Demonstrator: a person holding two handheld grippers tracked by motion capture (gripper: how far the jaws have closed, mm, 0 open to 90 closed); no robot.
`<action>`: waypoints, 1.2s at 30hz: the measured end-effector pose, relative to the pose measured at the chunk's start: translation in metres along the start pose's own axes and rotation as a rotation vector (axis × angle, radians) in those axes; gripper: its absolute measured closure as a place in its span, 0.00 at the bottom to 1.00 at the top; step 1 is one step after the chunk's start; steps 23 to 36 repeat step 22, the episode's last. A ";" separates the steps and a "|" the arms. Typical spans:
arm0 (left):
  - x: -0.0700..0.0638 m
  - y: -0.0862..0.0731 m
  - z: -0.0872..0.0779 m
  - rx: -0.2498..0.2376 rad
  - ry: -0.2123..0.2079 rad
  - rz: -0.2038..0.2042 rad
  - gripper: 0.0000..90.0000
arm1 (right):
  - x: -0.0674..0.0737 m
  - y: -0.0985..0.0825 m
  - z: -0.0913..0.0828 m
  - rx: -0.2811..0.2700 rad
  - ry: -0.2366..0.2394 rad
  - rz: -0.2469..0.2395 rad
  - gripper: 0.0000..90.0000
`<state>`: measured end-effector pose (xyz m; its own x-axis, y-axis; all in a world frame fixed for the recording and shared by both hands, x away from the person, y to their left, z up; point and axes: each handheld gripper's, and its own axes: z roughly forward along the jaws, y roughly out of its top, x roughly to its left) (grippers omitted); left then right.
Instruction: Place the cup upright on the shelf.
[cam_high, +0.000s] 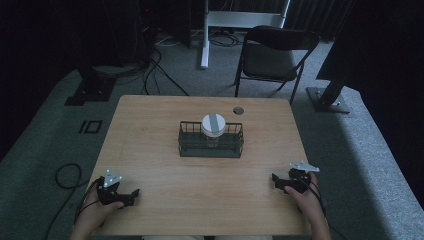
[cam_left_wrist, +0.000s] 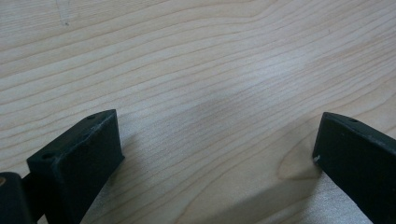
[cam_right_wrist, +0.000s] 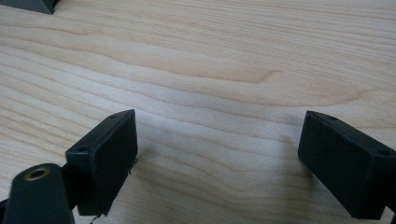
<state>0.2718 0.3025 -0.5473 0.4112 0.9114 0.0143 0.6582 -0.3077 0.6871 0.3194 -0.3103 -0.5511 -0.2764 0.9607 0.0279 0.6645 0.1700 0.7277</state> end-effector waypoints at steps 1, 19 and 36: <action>0.000 0.000 0.000 0.000 0.000 0.000 0.02 | 0.001 0.000 0.001 0.004 -0.009 -0.014 0.12; 0.000 0.000 0.000 0.000 0.000 0.000 0.02 | 0.001 0.001 0.001 0.005 -0.011 -0.011 0.12; 0.000 0.000 0.000 0.000 0.000 0.000 0.02 | 0.001 0.001 0.001 0.005 -0.010 -0.011 0.12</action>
